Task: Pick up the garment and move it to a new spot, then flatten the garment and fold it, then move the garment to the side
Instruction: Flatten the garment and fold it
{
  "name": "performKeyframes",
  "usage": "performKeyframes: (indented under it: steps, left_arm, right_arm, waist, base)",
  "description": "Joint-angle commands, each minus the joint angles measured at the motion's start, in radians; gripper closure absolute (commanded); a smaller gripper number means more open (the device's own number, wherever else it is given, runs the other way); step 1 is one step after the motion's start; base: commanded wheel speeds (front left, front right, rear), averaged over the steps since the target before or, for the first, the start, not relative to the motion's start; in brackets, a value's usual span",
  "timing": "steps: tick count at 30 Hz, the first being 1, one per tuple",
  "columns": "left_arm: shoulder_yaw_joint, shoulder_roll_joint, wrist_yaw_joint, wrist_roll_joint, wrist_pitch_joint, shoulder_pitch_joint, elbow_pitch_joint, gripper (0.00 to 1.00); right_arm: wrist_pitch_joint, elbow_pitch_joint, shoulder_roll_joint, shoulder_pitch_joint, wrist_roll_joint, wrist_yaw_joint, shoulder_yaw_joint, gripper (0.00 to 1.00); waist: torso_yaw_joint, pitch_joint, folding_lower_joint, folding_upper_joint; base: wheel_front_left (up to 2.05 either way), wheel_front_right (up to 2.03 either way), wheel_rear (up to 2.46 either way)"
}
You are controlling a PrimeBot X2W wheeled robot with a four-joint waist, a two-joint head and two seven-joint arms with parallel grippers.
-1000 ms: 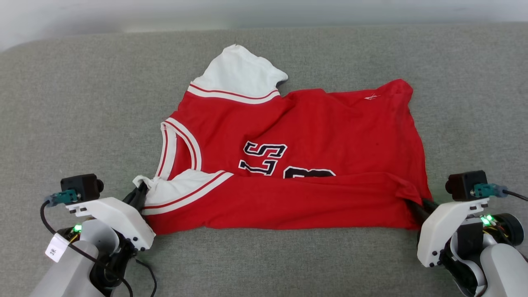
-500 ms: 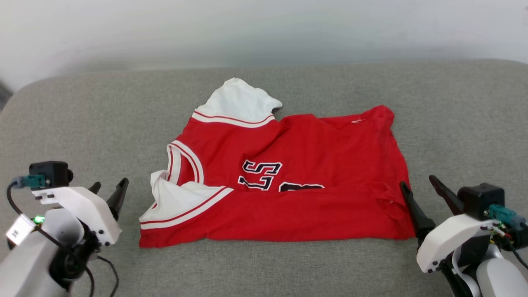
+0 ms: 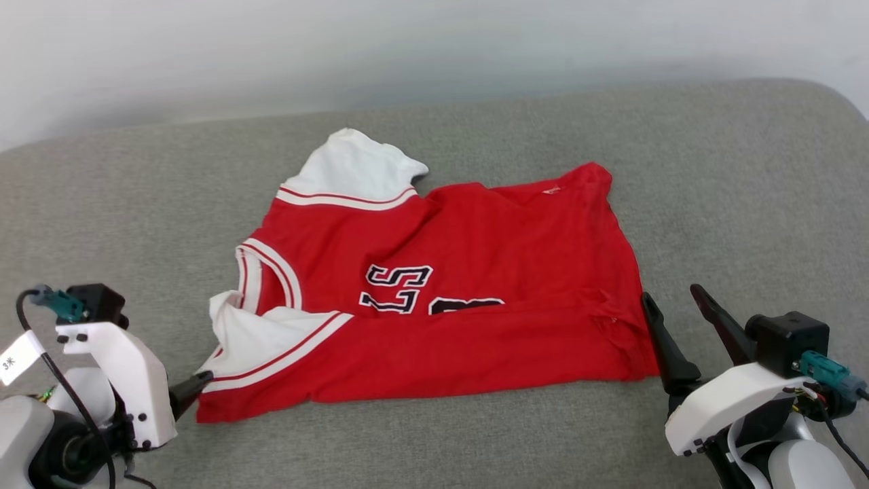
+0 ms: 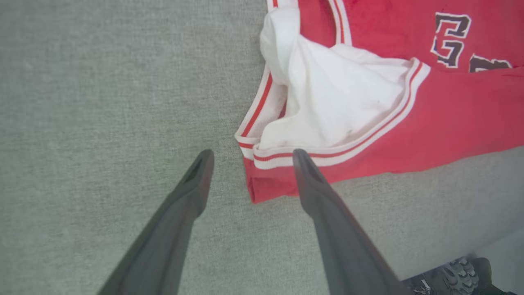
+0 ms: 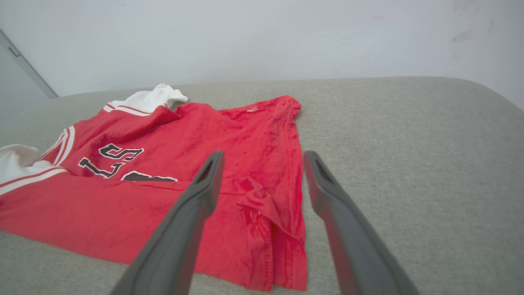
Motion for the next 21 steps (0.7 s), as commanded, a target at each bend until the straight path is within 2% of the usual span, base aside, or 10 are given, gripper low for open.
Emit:
performKeyframes:
  steps: [1,11,12,13,15,16,21]
  left_arm:
    - [-0.003,-0.003,0.005,-0.008,0.006,0.012,-0.002,0.0]
    - [-0.033,-0.073,-0.011,-0.063,0.046,0.03,0.087,0.0]
    - [-0.036,-0.084,-0.014,-0.068,0.047,0.032,0.098,0.2]
    - [-0.042,-0.095,-0.02,-0.072,0.05,0.033,0.108,0.51]
    - [-0.058,-0.113,-0.029,-0.073,0.06,0.034,0.124,0.91]
    - [-0.062,-0.122,-0.033,-0.075,0.06,0.032,0.131,1.0]
    - [-0.061,-0.123,-0.049,-0.049,0.023,0.01,0.142,1.0]
  right_arm:
    - [0.001,-0.007,0.006,0.006,-0.002,-0.001,-0.003,0.0]
    - [0.002,-0.036,0.03,-0.019,0.003,-0.001,-0.017,0.0]
    - [0.004,-0.037,0.03,-0.018,0.003,-0.001,-0.021,0.0]
    - [0.005,-0.039,0.03,-0.018,0.004,-0.001,-0.025,0.0]
    - [0.014,-0.042,0.029,-0.015,0.005,-0.001,-0.037,0.0]
    - [0.016,-0.044,0.027,-0.015,0.007,-0.001,-0.045,0.0]
    - [0.057,-0.048,0.022,-0.001,0.028,-0.001,-0.084,0.0]
  waist:
    - [-0.019,0.024,0.0,0.0]
    - [-0.05,0.087,0.0,0.0]
    - [-0.05,0.089,0.0,0.0]
    - [-0.05,0.091,0.0,0.0]
    - [-0.049,0.092,0.0,0.0]
    - [-0.048,0.092,0.0,0.0]
    - [-0.034,0.071,0.0,0.0]
  base:
    - [0.0,0.0,0.0]
    - [0.0,0.0,0.0]
    - [0.0,0.0,0.0]
    - [0.0,0.0,0.0]
    - [0.0,0.0,0.0]
    - [0.0,0.0,0.0]
    - [0.0,0.0,0.0]
